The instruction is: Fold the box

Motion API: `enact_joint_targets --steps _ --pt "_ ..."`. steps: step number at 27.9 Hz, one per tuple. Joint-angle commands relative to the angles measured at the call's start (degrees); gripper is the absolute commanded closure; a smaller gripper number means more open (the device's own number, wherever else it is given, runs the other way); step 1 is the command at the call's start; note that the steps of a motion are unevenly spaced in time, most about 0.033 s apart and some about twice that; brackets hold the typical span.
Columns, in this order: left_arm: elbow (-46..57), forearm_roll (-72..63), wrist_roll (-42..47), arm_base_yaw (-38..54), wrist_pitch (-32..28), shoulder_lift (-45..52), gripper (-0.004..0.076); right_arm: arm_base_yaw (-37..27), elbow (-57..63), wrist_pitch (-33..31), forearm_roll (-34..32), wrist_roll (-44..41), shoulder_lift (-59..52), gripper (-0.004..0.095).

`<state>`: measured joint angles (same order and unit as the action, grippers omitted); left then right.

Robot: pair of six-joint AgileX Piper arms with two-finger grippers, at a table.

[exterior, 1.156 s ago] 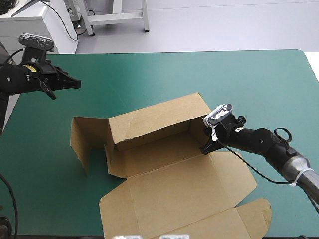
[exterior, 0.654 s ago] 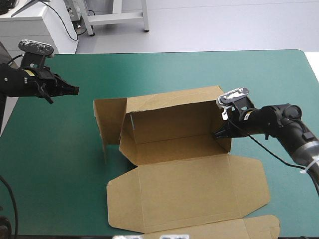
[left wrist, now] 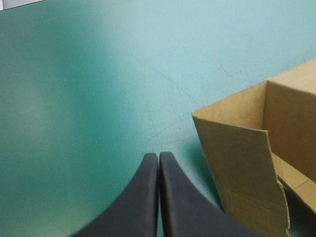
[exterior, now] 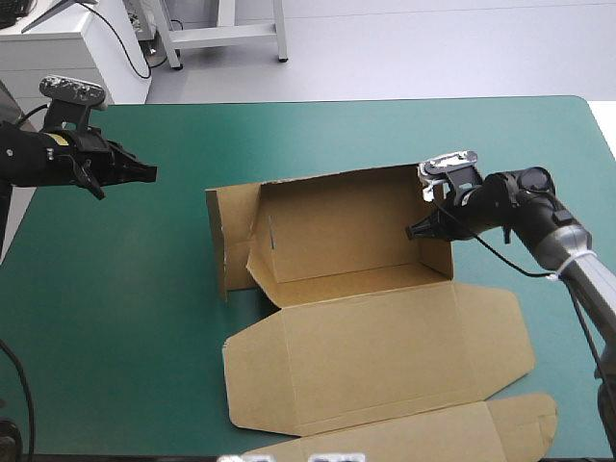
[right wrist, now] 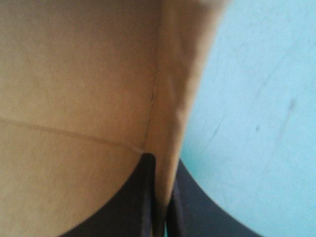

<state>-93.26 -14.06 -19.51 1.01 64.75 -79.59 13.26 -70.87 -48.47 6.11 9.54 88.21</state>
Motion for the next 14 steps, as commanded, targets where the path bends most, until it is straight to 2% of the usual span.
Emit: enact_joint_targets --steps 1,5,12,14 --pt "-1.9 -1.8 0.2 -0.1 -1.9 1.9 0.0732 -0.3 -3.0 0.3 -1.3 1.2 3.0 0.0927" --pt "-1.9 -1.7 -0.2 -0.1 -1.7 1.9 0.0732 -0.3 -6.3 0.5 -1.5 1.2 4.8 0.0887" --pt "-1.9 -2.0 -0.2 -0.1 -1.4 1.9 0.0732 -0.3 -10.9 0.5 -1.5 1.2 5.9 0.0514" --pt "-1.9 -2.1 -0.2 -0.1 -1.4 1.8 0.0732 -0.3 -12.8 -0.1 -1.5 1.4 5.9 0.0440"
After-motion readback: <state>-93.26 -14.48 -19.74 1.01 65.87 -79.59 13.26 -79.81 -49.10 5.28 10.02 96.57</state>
